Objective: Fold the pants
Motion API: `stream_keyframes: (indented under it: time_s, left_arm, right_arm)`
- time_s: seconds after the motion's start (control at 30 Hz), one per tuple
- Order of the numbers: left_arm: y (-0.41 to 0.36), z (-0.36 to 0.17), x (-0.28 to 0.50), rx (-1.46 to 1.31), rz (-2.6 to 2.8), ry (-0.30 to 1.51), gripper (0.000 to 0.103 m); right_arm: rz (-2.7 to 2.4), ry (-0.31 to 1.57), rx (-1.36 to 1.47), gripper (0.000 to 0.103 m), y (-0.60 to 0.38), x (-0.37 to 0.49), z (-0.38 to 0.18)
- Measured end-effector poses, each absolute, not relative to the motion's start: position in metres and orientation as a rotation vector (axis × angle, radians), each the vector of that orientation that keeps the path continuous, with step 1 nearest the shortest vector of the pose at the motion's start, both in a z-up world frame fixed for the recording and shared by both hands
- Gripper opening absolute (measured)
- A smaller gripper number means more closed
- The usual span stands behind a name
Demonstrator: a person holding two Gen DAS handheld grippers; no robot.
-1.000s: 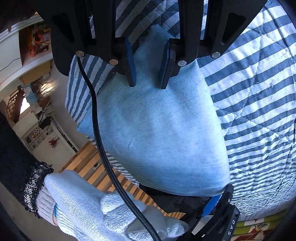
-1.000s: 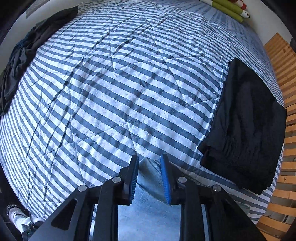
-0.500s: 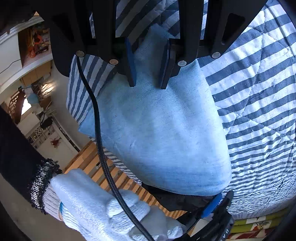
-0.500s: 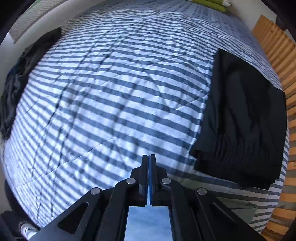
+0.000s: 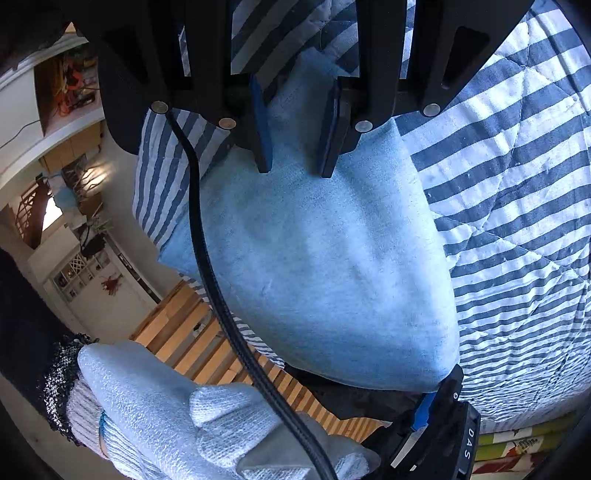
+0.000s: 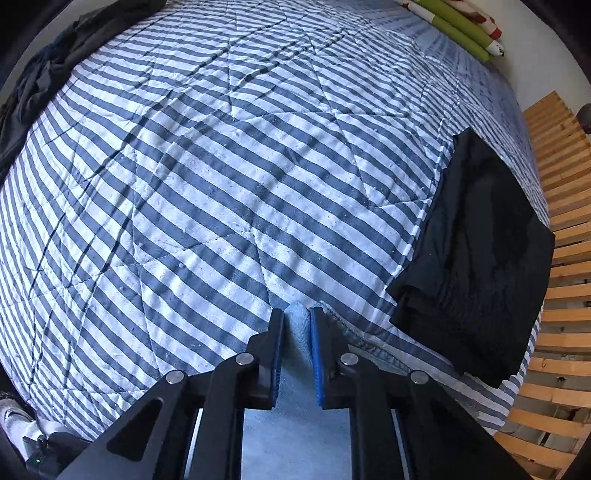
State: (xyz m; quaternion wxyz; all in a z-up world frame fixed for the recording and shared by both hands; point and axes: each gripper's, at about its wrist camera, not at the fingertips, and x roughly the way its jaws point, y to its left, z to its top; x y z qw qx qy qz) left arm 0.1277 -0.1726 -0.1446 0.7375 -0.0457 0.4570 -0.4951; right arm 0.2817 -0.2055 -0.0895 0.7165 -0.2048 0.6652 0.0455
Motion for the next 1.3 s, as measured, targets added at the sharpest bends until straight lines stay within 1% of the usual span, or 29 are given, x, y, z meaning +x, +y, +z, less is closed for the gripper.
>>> stream_keyframes:
  time_s: [0.07,0.13,0.23,0.27,0.33,0.37,0.43,0.53,0.63,0.73,0.8,0.87,0.9,0.97,1.0,1.03,1.1,1.13,1.2,1.23,1.3]
  left_arm:
    - [-0.174,-0.144,0.125,-0.088,-1.082,0.985,0.025]
    - [-0.175,-0.143,0.123,-0.072,-1.079,0.974,0.025]
    - [-0.173,-0.145,0.126,-0.100,-1.092,0.990,0.025]
    - [-0.173,-0.145,0.127,-0.105,-1.095,0.995,0.025]
    - [-0.172,-0.144,0.126,-0.096,-1.094,0.995,0.026]
    - [-0.172,-0.142,0.125,-0.089,-1.094,0.994,0.026]
    - [-0.166,-0.138,0.126,-0.107,-1.103,1.009,0.026]
    - [-0.154,-0.127,0.132,-0.156,-1.109,1.035,0.026]
    - [-0.140,-0.106,0.142,-0.168,-1.072,1.004,0.026]
    - [-0.135,-0.088,0.160,-0.124,-1.015,0.988,0.026]
    - [-0.133,-0.074,0.175,-0.099,-0.990,0.983,0.026]
    - [-0.131,-0.063,0.192,-0.078,-0.966,0.980,0.028]
    - [-0.134,-0.061,0.201,-0.069,-0.951,0.984,0.029]
    - [-0.141,-0.064,0.222,-0.074,-0.925,1.022,0.033]
    - [-0.145,-0.071,0.234,-0.078,-0.894,1.059,0.039]
    - [-0.150,-0.078,0.240,-0.087,-0.871,1.089,0.041]
    - [-0.159,-0.098,0.247,-0.108,-0.857,1.162,0.043]
    - [-0.162,-0.110,0.243,-0.098,-0.841,1.187,0.048]
    - [-0.169,-0.123,0.237,-0.080,-0.818,1.211,0.055]
    - [-0.171,-0.129,0.235,-0.082,-0.809,1.228,0.055]
    - [-0.175,-0.137,0.231,-0.094,-0.791,1.251,0.056]
  right_arm:
    - [0.093,1.489,-0.325,0.010,-0.218,0.290,-0.087]
    - [0.055,1.522,-0.204,0.009,-0.233,0.295,-0.106]
    - [0.047,1.494,-0.260,0.009,-0.222,0.292,-0.115]
    - [0.050,1.482,-0.233,0.009,-0.224,0.294,-0.111]
    - [0.061,1.465,-0.084,0.009,-0.241,0.300,-0.094]
    - [0.031,1.418,-0.065,0.009,-0.250,0.299,-0.081]
    - [-0.024,1.312,-0.076,0.012,-0.264,0.284,-0.052]
    - [0.002,1.264,0.036,0.013,-0.286,0.246,-0.034]
    - [0.002,1.248,0.020,0.012,-0.297,0.212,-0.046]
    - [-0.119,1.299,0.020,0.014,-0.335,0.203,-0.094]
    - [-0.148,1.279,0.114,0.011,-0.362,0.187,-0.097]
    - [-0.211,1.236,0.193,0.017,-0.378,0.159,-0.077]
    - [-0.217,1.197,0.223,0.017,-0.383,0.142,-0.064]
    - [-0.234,1.139,0.277,0.029,-0.394,0.111,-0.044]
    - [-0.272,1.117,0.295,0.043,-0.404,0.094,-0.037]
    - [-0.301,1.098,0.303,0.053,-0.411,0.082,-0.033]
    - [-0.340,1.095,0.284,0.054,-0.430,0.065,-0.032]
    - [-0.359,1.103,0.274,0.054,-0.438,0.060,-0.033]
    - [-0.347,1.102,0.317,0.055,-0.457,0.055,-0.038]
    - [-0.321,1.108,0.358,0.060,-0.467,0.055,-0.039]
    - [-0.249,1.146,0.441,0.065,-0.483,0.062,-0.050]
